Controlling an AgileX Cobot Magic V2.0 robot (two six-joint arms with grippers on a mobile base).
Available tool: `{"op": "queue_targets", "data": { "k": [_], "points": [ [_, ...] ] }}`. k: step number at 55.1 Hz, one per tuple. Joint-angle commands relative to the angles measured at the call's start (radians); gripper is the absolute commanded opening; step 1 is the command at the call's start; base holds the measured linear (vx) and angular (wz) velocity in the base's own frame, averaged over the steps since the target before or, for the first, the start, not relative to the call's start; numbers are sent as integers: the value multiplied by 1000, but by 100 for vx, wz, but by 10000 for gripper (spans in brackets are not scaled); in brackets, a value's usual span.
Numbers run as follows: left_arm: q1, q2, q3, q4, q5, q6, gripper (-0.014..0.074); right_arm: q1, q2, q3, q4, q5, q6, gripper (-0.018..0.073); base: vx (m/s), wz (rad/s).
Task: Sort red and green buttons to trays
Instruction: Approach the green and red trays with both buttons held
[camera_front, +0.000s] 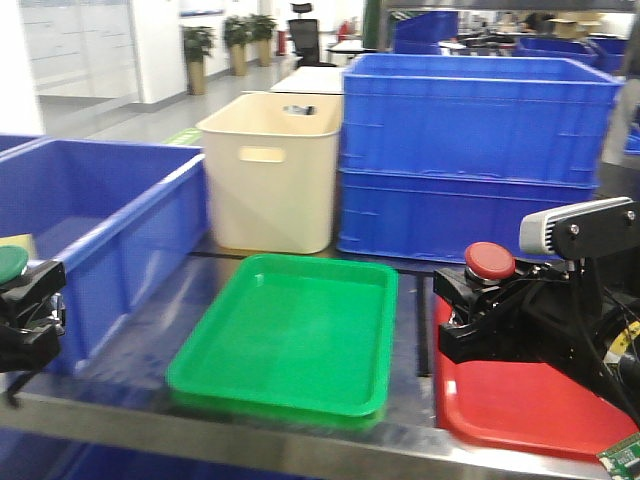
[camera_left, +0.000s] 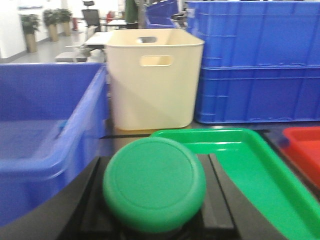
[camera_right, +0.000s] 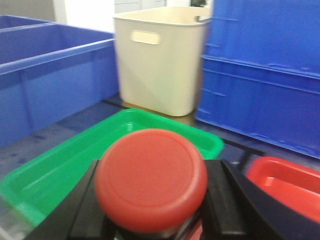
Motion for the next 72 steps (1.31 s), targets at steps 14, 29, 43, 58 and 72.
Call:
{"op": "queue_targets", "data": {
  "k": [14, 29, 43, 58, 72],
  "points": [
    [-6, -15, -35, -3, -92, -2, 0, -3, -29, -37, 3, -88, -1, -10, 16, -43],
    [-6, -15, -35, -3, -92, -2, 0, -3, -29, -37, 3, -88, -1, -10, 14, -24],
    [-6, -15, -35, -3, -92, -2, 0, -3, -29, -37, 3, -88, -1, -10, 11, -7],
    [-6, -15, -35, -3, -92, -2, 0, -3, -29, -37, 3, -88, -1, -10, 8, -7],
    [-6, -15, -35, -3, -92, -2, 0, -3, -29, -37, 3, -88, -1, -10, 3, -5]
  ]
}}
